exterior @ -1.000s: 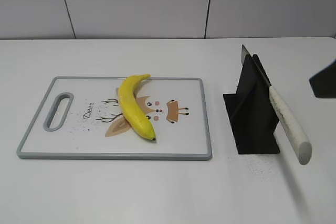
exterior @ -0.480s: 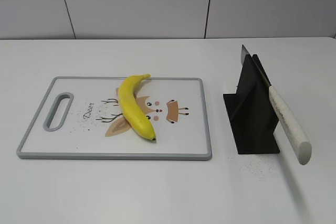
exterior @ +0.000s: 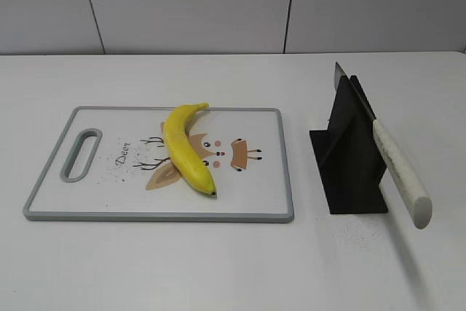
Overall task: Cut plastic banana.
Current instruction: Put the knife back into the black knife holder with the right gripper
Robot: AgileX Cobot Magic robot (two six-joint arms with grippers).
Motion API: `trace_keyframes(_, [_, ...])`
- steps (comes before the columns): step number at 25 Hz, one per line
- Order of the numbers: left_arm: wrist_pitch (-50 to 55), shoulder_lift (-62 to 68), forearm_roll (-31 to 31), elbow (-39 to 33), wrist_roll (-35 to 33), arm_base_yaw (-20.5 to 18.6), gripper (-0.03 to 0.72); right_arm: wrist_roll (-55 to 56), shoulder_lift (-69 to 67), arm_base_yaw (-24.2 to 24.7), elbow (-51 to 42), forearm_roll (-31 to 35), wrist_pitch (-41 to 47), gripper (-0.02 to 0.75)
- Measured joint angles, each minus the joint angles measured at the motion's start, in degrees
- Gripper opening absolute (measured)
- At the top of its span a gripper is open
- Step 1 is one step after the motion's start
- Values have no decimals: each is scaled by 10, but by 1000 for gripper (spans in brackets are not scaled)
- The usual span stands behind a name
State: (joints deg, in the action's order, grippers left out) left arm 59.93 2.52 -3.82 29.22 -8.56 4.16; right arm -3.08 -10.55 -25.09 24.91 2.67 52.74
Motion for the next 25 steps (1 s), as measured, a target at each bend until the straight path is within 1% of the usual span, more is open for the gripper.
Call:
trace_keyframes(6, [0, 0, 0, 0, 0, 0, 590, -14, 98, 0, -10, -1, 7, 578])
trace_keyframes(16, [0, -1, -1, 0, 1, 0, 589, -15, 108, 5, -10, 2, 9, 573])
trace_keyframes(18, [0, -1, -1, 0, 1, 0, 589, -15, 108, 19, -10, 9, 9, 573])
trace_keyframes(20, [0, -1, -1, 0, 1, 0, 589, -15, 108, 43, -10, 20, 9, 573])
trace_keyframes(25, [0, -1, -1, 0, 1, 0, 589, -15, 108, 125, -10, 28, 9, 573])
